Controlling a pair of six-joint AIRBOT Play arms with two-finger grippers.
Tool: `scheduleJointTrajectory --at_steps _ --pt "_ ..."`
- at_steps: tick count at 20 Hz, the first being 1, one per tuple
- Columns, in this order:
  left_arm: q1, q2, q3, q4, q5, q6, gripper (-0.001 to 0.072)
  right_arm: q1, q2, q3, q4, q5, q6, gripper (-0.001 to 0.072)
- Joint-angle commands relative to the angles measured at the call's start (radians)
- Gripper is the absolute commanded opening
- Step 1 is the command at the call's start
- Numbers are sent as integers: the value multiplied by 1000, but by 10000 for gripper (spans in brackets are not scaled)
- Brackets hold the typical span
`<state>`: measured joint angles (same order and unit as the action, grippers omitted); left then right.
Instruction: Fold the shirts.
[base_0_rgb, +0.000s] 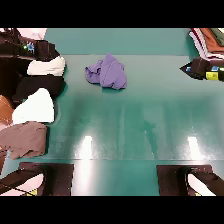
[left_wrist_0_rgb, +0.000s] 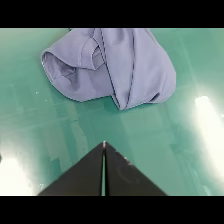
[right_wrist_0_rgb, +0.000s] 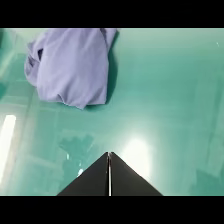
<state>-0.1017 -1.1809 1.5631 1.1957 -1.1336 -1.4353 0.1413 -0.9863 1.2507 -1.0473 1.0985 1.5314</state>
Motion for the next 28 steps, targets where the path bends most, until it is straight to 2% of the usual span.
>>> scheduleJointTrajectory --at_steps 1,2,4,6,7,8,9,12,15,18,23,27,28 --pt "0 0 -1 -5 18 -4 24 1 -56 0 0 -40 0 11" --pt "0 0 0 -13 47 -5 23 1 -82 0 16 -101 2 11" --pt "0 0 1 -16 60 -5 23 1 -127 8 74 -119 12 11" --pt "0 -6 0 -56 61 -4 27 1 -165 52 87 -34 12 11" --pt "-1 -19 0 -88 58 -1 269 1 -177 76 88 1 12 12" --pt "-10 -43 0 -102 59 0 577 1 -187 103 88 28 12 11" --pt "-27 -79 0 -103 60 2 609 1 -196 134 88 56 12 11" --pt "-90 -254 0 -104 90 3 609 1 -202 204 88 153 12 12" --pt "-142 -472 0 -116 215 3 610 1 -202 248 87 204 12 12" --pt "-142 -615 2 -242 311 9 610 1 -202 254 87 220 12 11" --pt "-142 -684 3 -499 399 214 609 2 -202 254 87 210 12 11" --pt "-158 -689 3 -504 416 226 598 2 -202 254 88 211 12 12" --pt "-165 -689 5 -510 420 226 380 2 -202 254 87 211 12 11"
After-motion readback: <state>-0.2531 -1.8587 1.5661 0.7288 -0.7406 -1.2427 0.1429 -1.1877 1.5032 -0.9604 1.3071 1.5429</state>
